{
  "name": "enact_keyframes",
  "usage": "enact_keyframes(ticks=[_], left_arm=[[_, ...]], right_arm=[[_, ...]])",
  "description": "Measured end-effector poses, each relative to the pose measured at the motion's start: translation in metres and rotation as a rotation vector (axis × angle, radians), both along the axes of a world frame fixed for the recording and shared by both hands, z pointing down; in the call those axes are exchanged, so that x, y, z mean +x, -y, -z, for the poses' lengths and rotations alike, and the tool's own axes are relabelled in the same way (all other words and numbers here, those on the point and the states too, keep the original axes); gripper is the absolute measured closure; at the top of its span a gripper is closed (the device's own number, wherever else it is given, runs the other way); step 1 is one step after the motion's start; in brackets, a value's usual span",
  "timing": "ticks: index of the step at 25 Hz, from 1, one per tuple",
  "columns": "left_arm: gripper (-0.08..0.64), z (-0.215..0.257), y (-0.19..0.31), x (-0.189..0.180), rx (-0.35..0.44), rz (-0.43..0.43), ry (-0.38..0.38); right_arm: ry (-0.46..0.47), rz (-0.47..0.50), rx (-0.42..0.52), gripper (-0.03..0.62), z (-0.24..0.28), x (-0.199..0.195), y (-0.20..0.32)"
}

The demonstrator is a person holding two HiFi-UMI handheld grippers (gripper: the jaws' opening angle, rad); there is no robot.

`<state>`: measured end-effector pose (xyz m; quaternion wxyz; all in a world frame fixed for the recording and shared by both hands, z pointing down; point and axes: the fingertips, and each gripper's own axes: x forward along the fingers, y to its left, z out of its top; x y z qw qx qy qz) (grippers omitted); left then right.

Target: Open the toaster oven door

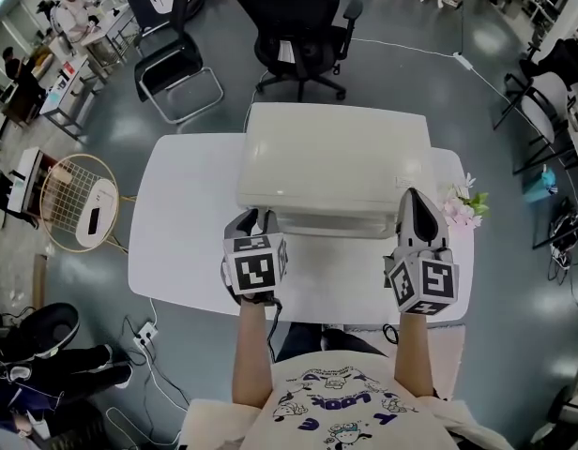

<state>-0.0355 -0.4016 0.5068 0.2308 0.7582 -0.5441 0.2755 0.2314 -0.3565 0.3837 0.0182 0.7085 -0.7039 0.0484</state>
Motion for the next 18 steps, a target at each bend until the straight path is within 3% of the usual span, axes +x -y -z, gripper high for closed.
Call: enact_keyframes(ticks=[9,18], left_arm=[[0.471,-0.0015,0.0026,-0.0017,-0.015,0.008,0.025],[0.480,0.0000,0.0026,-0.0020,-0.037,0.000,0.002]], right_arm=[[0.000,0.002,0.000,0.595,-0.0008,0.0008,0.0001],[0.005,0.006,-0.002,0.595,0.0016,0.0057,-0.0030]])
